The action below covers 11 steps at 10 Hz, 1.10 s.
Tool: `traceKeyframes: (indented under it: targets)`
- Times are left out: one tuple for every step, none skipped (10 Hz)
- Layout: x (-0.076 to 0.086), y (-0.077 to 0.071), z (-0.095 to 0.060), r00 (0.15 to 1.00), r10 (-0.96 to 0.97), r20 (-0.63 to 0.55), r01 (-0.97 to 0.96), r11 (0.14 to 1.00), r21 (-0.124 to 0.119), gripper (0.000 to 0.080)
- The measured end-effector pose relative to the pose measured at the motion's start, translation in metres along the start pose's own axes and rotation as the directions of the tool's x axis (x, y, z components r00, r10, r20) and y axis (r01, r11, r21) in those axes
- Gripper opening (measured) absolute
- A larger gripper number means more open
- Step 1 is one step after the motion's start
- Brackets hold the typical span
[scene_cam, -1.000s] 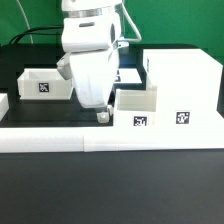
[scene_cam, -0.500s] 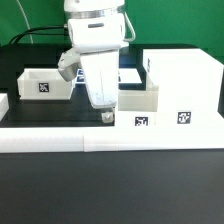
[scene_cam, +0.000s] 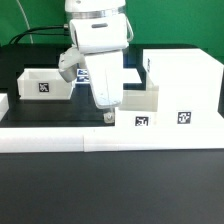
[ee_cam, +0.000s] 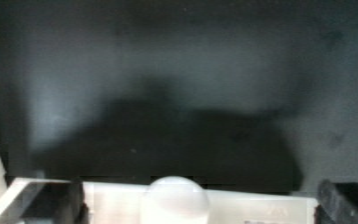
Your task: Assemble drawer
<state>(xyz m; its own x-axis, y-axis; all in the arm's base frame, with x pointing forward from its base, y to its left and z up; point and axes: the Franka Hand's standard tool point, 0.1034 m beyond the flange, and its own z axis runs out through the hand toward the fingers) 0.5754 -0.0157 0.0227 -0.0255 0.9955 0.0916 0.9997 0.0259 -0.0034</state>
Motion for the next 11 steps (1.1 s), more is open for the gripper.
traceKeyframes:
  targets:
    - [0.007, -0.001, 0.003, 1.000, 0.009, 0.002, -0.009, 1.000, 0.000, 0.0649]
    - [0.013, -0.002, 0.005, 1.000, 0.019, -0.003, -0.019, 1.000, -0.009, 0.0649]
    - [0.007, -0.003, 0.005, 0.999, 0.044, -0.008, -0.044, 0.999, -0.024, 0.0649]
    - [0.007, -0.003, 0.005, 0.999, 0.040, -0.007, -0.041, 0.999, -0.023, 0.0649]
    - [0.008, -0.003, 0.006, 0.999, 0.040, -0.008, -0.040, 0.999, -0.022, 0.0649]
    - [0.008, -0.003, 0.006, 0.999, 0.039, -0.008, -0.039, 0.999, -0.021, 0.0649]
    - [0.011, -0.003, 0.006, 0.999, 0.035, -0.009, -0.035, 0.999, -0.022, 0.0649]
    - [0.015, -0.004, 0.007, 1.000, 0.029, -0.011, -0.029, 0.999, -0.021, 0.0649]
    - [0.019, -0.004, 0.007, 1.000, 0.024, -0.011, -0.025, 0.999, -0.020, 0.0649]
    - [0.027, -0.004, 0.008, 1.000, 0.014, -0.012, -0.015, 1.000, -0.019, 0.0649]
    - [0.037, -0.003, 0.008, 1.000, 0.003, -0.011, -0.003, 1.000, -0.016, 0.0649]
